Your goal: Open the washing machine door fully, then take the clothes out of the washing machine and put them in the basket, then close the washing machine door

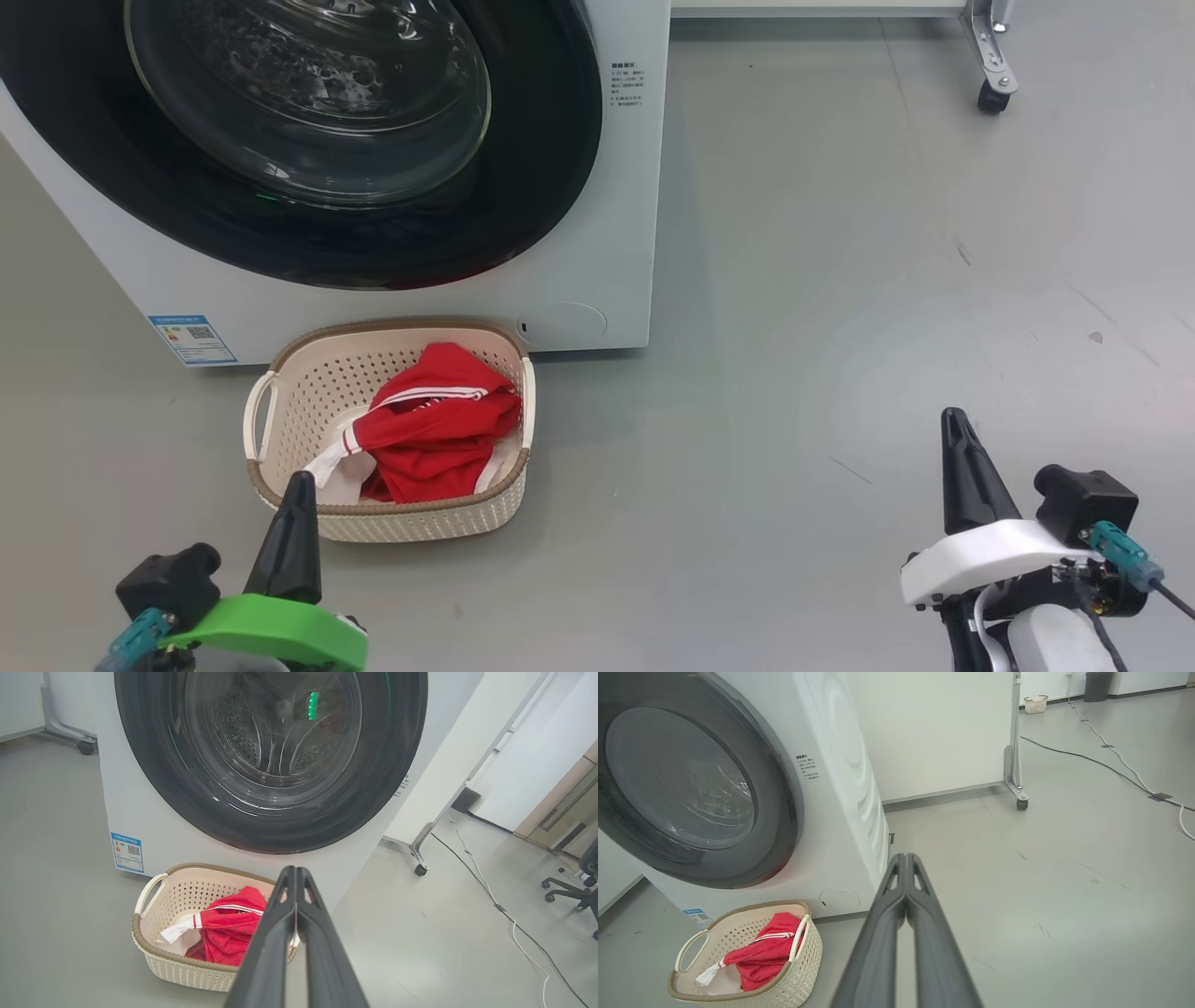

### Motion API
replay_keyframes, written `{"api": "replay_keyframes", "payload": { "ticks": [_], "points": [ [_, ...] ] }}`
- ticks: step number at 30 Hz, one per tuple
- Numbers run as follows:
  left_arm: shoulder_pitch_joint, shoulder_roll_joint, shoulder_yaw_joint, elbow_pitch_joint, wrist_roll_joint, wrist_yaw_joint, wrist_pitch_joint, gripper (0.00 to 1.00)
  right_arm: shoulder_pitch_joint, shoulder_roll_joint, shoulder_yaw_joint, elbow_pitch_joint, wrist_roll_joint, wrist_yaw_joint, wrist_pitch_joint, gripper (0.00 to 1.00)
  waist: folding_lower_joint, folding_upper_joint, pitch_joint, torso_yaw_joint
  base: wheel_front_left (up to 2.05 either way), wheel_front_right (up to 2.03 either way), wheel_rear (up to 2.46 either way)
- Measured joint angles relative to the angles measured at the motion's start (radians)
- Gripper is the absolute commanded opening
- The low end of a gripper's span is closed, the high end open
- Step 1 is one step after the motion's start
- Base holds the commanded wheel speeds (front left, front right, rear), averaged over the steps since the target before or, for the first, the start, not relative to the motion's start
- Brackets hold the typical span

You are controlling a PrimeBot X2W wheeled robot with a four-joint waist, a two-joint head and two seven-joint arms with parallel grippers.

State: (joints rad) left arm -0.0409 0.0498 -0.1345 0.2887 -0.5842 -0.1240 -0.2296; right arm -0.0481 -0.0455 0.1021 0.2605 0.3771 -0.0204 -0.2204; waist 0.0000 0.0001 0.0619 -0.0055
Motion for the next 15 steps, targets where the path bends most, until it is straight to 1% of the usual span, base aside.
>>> {"api": "replay_keyframes", "payload": {
  "ticks": [2, 3, 7, 15],
  "points": [
    [0.000, 0.000, 0.005, -0.001, -0.038, 0.000, 0.010, 0.00, 0.000, 0.000, -0.007, 0.001, 0.053, 0.002, 0.013, 0.00, 0.0000, 0.0000, -0.002, 0.000, 0.00, 0.00, 0.00],
    [0.000, 0.000, 0.005, -0.001, -0.038, 0.000, 0.010, 0.00, 0.000, 0.000, -0.007, 0.001, 0.053, 0.002, 0.013, 0.00, 0.0000, 0.0000, -0.002, 0.000, 0.00, 0.00, 0.00],
    [0.000, 0.000, 0.012, -0.002, -0.082, 0.000, 0.024, 0.00, 0.000, 0.000, -0.016, 0.002, 0.125, 0.010, 0.029, 0.00, 0.0000, 0.0000, -0.005, 0.001, 0.00, 0.00, 0.00],
    [0.000, -0.001, 0.031, -0.005, -0.172, 0.000, 0.053, 0.00, 0.000, 0.001, -0.036, 0.003, 0.221, 0.019, 0.060, 0.00, 0.0000, 0.0000, -0.010, 0.001, 0.00, 0.00, 0.00]
  ]
}}
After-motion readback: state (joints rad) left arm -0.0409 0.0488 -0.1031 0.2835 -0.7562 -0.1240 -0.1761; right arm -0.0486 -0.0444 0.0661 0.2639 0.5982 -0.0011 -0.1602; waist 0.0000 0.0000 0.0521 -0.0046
